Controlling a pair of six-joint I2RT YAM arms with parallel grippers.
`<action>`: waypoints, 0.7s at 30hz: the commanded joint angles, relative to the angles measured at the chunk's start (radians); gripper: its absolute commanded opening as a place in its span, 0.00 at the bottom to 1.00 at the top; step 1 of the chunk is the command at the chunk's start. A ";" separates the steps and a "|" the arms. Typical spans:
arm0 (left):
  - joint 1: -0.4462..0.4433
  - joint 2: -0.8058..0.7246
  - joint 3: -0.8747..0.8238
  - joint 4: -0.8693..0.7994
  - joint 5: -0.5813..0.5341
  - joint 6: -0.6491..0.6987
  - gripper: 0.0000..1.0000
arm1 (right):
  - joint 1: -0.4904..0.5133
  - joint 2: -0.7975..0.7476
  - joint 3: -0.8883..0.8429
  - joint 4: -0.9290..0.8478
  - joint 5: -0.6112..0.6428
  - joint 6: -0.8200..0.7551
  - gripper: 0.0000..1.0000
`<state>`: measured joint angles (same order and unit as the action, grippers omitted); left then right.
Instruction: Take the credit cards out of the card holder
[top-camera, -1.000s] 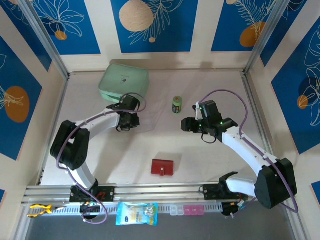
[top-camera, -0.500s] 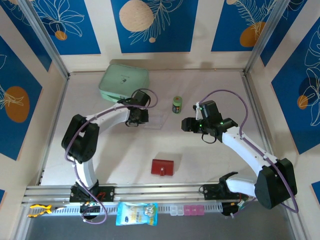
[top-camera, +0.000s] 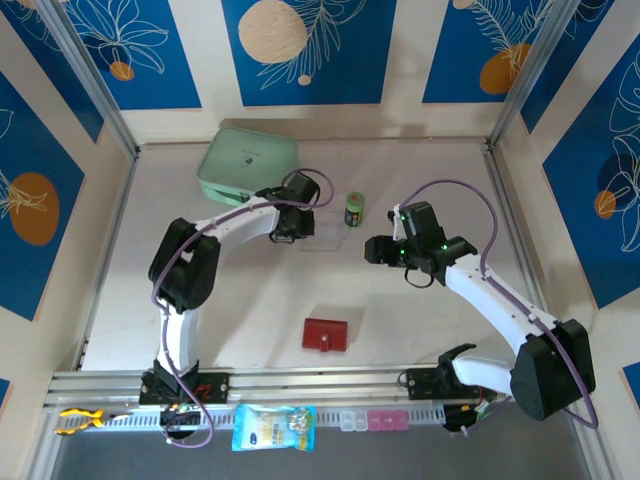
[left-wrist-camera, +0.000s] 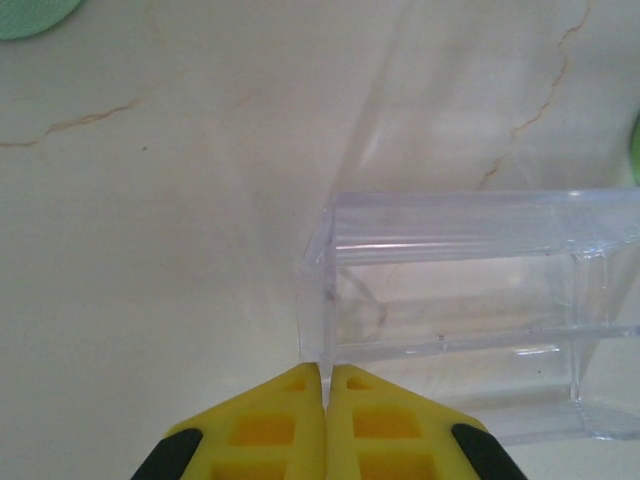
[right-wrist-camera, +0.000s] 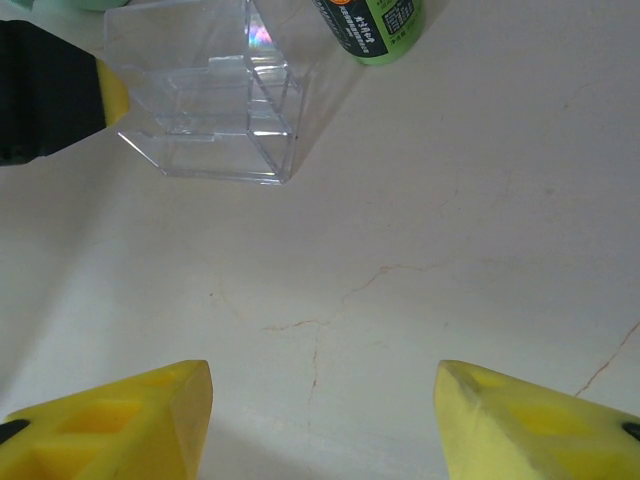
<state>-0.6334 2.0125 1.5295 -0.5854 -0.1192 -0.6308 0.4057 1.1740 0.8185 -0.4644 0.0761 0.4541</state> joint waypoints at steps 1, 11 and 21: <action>-0.016 0.034 0.067 -0.027 0.030 -0.020 0.06 | 0.000 -0.016 0.033 -0.019 -0.002 -0.001 0.61; -0.020 0.038 0.086 -0.044 0.014 -0.003 0.12 | 0.000 -0.027 0.050 -0.039 -0.008 0.000 0.61; -0.017 0.021 0.096 -0.047 0.003 0.019 0.16 | 0.011 -0.046 0.073 -0.078 -0.018 0.007 0.60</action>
<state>-0.6441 2.0499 1.5871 -0.6086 -0.1059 -0.6281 0.4068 1.1496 0.8661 -0.5068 0.0753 0.4545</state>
